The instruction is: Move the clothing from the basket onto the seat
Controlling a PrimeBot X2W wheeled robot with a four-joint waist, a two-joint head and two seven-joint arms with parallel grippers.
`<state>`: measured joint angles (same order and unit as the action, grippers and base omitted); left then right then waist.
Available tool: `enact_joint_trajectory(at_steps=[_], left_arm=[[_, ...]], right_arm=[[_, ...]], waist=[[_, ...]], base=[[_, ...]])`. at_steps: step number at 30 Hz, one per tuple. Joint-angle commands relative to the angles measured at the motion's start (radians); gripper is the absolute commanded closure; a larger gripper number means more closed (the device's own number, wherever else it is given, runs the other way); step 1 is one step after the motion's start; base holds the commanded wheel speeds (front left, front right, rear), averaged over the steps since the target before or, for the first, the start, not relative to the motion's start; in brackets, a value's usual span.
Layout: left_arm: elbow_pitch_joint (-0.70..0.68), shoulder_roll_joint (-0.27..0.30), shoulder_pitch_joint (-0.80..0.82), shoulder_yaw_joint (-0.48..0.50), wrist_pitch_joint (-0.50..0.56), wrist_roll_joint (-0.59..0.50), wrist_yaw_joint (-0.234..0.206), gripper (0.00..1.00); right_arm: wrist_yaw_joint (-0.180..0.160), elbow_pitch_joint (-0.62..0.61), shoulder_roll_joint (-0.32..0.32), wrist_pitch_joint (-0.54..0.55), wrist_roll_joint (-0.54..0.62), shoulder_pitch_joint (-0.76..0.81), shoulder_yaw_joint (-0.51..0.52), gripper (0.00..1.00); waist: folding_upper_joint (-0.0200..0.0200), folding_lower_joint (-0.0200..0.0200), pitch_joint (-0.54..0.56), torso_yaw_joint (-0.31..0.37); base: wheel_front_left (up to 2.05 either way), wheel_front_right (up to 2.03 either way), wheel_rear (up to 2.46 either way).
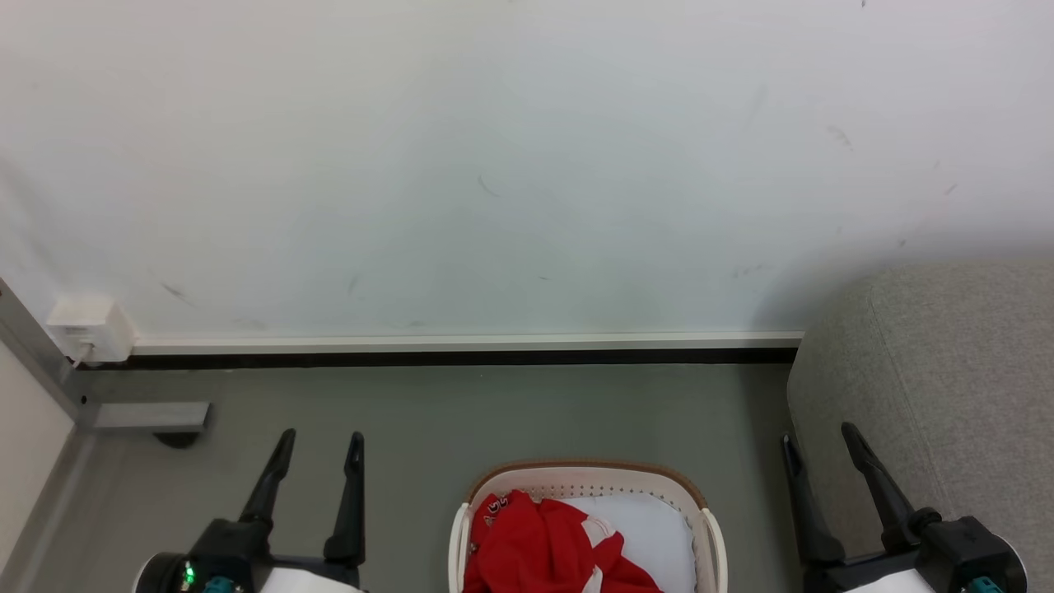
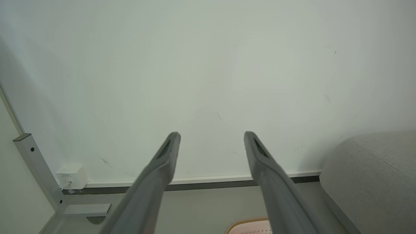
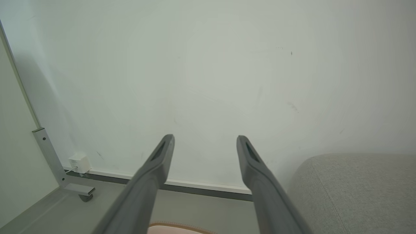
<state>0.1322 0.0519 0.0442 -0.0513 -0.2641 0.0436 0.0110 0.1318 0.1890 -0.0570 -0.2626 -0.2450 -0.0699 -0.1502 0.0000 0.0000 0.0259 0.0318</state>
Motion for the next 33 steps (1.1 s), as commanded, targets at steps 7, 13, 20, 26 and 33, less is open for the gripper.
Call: enact_joint_trajectory(at_steps=[7, 13, 20, 26, 33], left_arm=[[0.005, 0.002, -0.005, 0.005, -0.001, 0.002, 0.004, 0.00], [0.006, 0.001, -0.003, 0.007, -0.001, 0.005, 0.006, 0.00], [0.004, 0.001, -0.003, 0.009, -0.001, 0.006, 0.011, 0.00], [-0.001, 0.000, 0.006, 0.006, -0.001, 0.021, 0.021, 0.00], [-0.013, 0.000, 0.024, 0.009, -0.001, 0.052, 0.033, 0.00]], right_arm=[[-0.002, -0.006, 0.003, -0.003, -0.003, 0.010, 0.011, 0.00], [-0.002, -0.006, 0.004, -0.003, -0.007, 0.005, 0.013, 0.00], [-0.002, -0.010, 0.004, -0.003, -0.010, 0.000, 0.013, 0.00], [-0.002, -0.025, 0.003, -0.003, -0.041, -0.016, 0.026, 0.00], [-0.002, -0.046, -0.001, -0.003, -0.076, -0.044, 0.030, 0.00]], waist=[[0.0000, 0.0000, -0.001, 0.000], [0.0000, 0.0000, -0.002, 0.001], [0.0000, 0.0000, -0.005, 0.009], [0.0000, 0.0000, -0.019, 0.023], [0.0000, 0.0000, -0.059, 0.046]], base=[[0.00, 0.00, 0.00], [0.00, 0.00, 0.00], [0.00, 0.00, 0.00], [0.00, 0.00, 0.00], [0.00, 0.00, 0.00]])
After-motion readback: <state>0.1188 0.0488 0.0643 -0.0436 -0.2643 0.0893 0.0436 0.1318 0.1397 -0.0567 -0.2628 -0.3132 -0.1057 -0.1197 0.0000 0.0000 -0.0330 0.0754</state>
